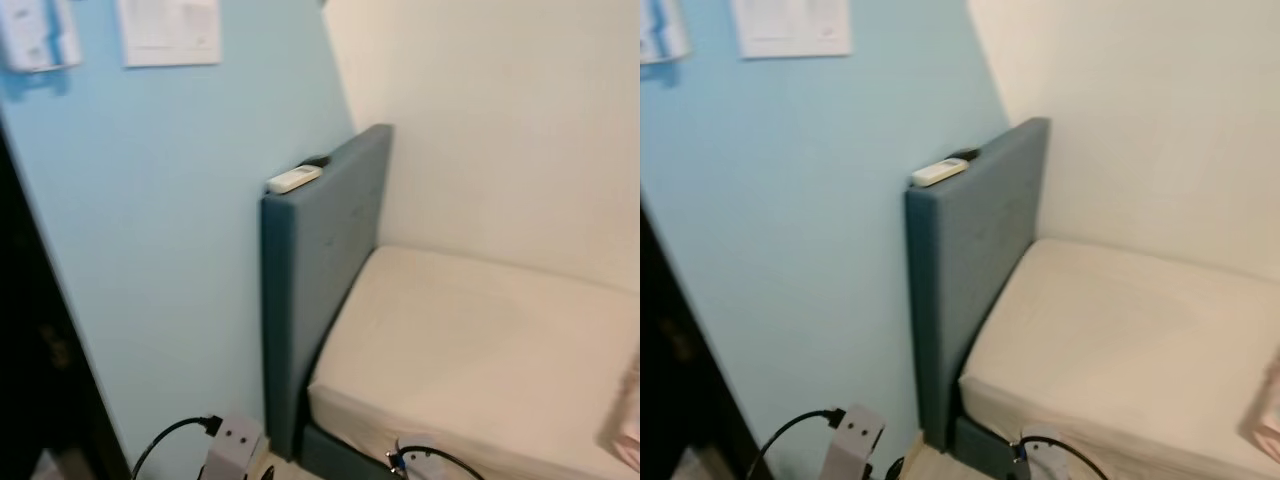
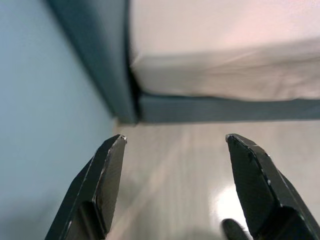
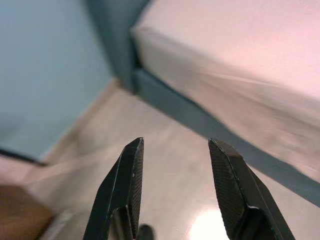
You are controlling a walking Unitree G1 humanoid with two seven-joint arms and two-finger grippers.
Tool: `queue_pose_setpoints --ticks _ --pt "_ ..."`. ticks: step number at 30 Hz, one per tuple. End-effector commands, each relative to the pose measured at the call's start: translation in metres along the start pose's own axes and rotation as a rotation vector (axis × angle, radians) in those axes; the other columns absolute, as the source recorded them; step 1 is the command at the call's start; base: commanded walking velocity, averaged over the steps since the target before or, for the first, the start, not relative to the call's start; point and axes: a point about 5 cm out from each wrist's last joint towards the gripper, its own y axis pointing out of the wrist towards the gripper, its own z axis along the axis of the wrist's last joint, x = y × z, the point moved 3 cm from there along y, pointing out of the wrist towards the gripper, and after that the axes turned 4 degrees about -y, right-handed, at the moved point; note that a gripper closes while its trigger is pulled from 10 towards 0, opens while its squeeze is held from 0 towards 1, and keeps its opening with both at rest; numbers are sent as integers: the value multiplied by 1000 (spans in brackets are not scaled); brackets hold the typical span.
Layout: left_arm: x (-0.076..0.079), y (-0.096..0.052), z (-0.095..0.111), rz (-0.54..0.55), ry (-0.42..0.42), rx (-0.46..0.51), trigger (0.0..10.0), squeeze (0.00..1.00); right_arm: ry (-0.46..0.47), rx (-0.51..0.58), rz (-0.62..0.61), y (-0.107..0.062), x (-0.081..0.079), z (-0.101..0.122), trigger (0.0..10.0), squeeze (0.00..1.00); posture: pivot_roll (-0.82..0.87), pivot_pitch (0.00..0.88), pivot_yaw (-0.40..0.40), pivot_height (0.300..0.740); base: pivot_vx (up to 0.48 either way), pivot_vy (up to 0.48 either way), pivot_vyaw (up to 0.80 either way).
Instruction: Clean up the room
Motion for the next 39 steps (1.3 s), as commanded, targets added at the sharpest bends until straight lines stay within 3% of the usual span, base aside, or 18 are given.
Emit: queue_pose_setpoints --ticks 1,16,20,21,23,25,31,39 --pt "-2 -3 -10 2 -1 -34 10000 0 16 -12 10 0 -5 -2 10000 0 18 109 -39 740 0 0 -800" --pt "6 -9 -1 -62 -53 37 10000 0 35 -3 -4 -1 -6 -2 10000 0 26 112 -28 740 0 0 -800" --pt "-2 -13 -10 -10 -20 13 10000 0 47 19 -9 -2 -7 1 10000 0 24 111 -25 740 0 0 -800" --pt "-15 -13 -13 64 -28 -5 10000 0 49 35 -23 -2 -5 3 10000 0 28 110 -26 740 0 0 -800" --pt "-22 -13 -14 105 -28 -8 10000 0 52 46 -32 -2 -4 5 10000 0 27 109 -26 740 0 0 -800" --pt "-23 -13 -14 116 -33 -6 10000 0 50 57 -33 -2 -3 7 10000 0 26 108 -26 740 0 0 -800" --pt "-36 -18 -13 217 -115 33 10000 0 -35 224 -11 -6 -5 34 10000 0 22 108 -28 740 0 0 -800" --pt "-31 -19 -4 217 -138 89 10000 0 -38 281 2 -7 -6 43 10000 0 21 108 -30 740 0 0 -800"
